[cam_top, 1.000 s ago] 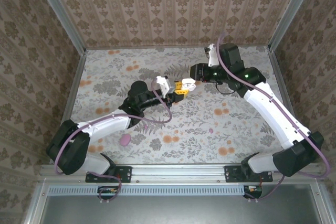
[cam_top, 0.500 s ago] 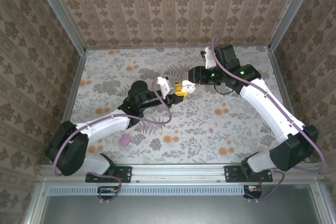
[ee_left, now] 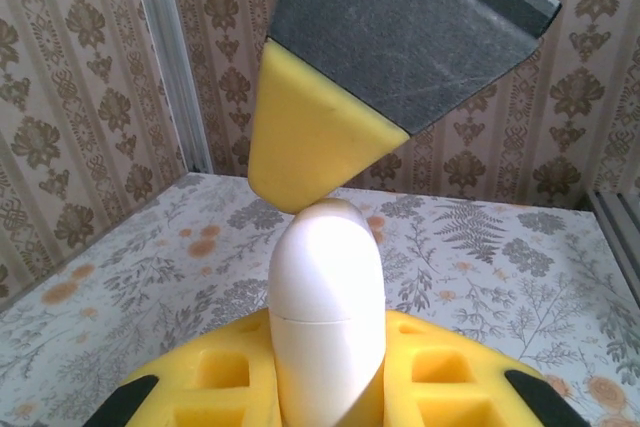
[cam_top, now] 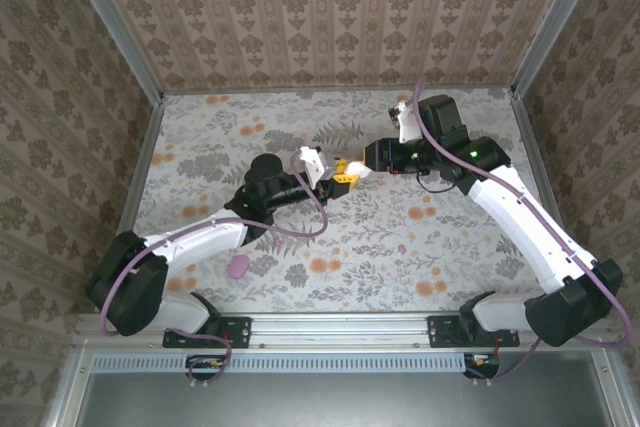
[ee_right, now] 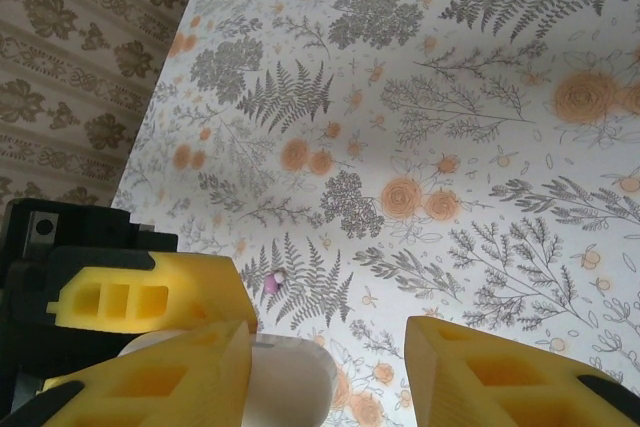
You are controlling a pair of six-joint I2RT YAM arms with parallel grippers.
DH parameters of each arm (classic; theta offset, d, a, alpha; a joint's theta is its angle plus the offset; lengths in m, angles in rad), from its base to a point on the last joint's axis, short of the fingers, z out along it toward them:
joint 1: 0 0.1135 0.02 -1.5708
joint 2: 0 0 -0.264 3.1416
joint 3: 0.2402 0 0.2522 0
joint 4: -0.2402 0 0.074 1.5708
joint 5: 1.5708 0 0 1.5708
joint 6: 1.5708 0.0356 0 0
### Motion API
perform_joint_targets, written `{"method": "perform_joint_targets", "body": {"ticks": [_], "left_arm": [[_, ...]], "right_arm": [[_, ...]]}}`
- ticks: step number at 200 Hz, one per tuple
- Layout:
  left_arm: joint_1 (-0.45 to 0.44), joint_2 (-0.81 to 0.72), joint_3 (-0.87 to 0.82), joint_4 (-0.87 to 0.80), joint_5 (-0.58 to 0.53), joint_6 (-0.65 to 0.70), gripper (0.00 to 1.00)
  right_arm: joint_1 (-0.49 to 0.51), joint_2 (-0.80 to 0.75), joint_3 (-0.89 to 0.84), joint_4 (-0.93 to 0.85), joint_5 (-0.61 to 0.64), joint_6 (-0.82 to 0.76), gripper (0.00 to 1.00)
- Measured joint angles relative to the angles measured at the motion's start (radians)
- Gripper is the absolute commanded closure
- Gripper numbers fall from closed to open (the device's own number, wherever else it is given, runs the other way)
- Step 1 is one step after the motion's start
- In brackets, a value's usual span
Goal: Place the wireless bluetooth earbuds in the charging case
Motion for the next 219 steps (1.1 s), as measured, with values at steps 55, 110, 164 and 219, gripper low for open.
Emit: {"method": "perform_joint_targets", "body": {"ticks": [55,110,164,219], "left_arm": [[-0.001,0.000,0.000,-0.014,-0.002,0.000,0.86],[0.013,0.034,0.018,-0.021,-0.038,-0.041,0.86],[0.055,0.172,0.144,-0.173,-0.076,-0.200,0.89],[0.090,0.405,0.352,-0.394,-0.088,-0.408,0.89]], "right_arm": [[0.000,-0.021,-0.029,0.013,0.015,0.005,0.50],[-0.047,-0.122,-0.138,0.058,0.153,0.043,0.48],[-0.126,-0.214,-0.256,0.139,0.194,0.112,0.46],[-0.141,-0.218,-0.297,0.164,0.174,0.140,0.47]]}}
